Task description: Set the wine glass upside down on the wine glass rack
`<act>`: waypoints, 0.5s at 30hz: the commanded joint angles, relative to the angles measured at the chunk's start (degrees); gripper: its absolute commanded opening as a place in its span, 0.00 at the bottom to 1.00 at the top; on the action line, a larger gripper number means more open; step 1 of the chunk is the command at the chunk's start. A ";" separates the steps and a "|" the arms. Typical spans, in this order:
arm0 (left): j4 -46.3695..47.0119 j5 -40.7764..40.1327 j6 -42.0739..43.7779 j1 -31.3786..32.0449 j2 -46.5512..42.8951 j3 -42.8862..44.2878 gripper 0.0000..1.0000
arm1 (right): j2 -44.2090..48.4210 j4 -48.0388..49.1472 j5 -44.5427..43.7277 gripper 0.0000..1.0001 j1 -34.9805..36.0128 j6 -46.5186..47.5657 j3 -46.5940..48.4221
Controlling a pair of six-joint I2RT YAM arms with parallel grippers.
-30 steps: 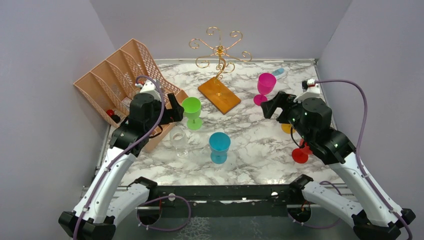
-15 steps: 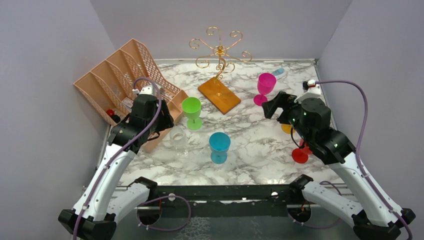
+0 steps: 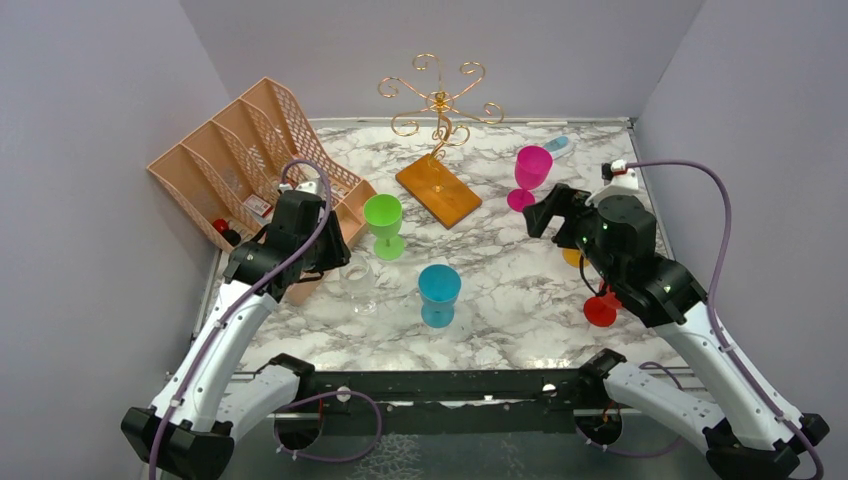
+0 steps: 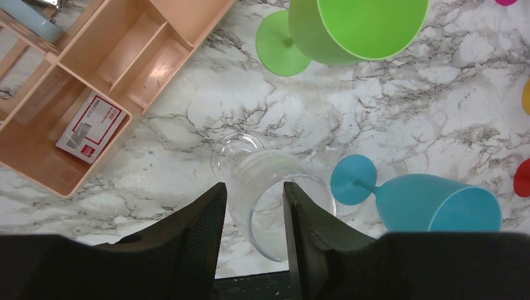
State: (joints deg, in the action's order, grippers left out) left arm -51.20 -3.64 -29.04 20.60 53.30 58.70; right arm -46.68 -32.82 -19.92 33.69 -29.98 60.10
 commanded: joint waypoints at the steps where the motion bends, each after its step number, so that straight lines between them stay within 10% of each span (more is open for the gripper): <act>1: -1.86 3.09 2.13 -0.30 1.08 -0.71 0.42 | 0.18 0.62 -1.16 0.98 0.29 0.80 -0.73; 15: -1.97 0.92 3.04 -0.29 1.59 -2.28 0.21 | 0.24 0.79 -0.01 0.97 0.32 1.81 -0.99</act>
State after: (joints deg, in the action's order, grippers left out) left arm -52.84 -2.39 -26.89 20.62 55.07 56.45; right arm -46.92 -32.82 -19.88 33.69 -29.34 59.66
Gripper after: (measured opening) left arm 0.255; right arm 0.979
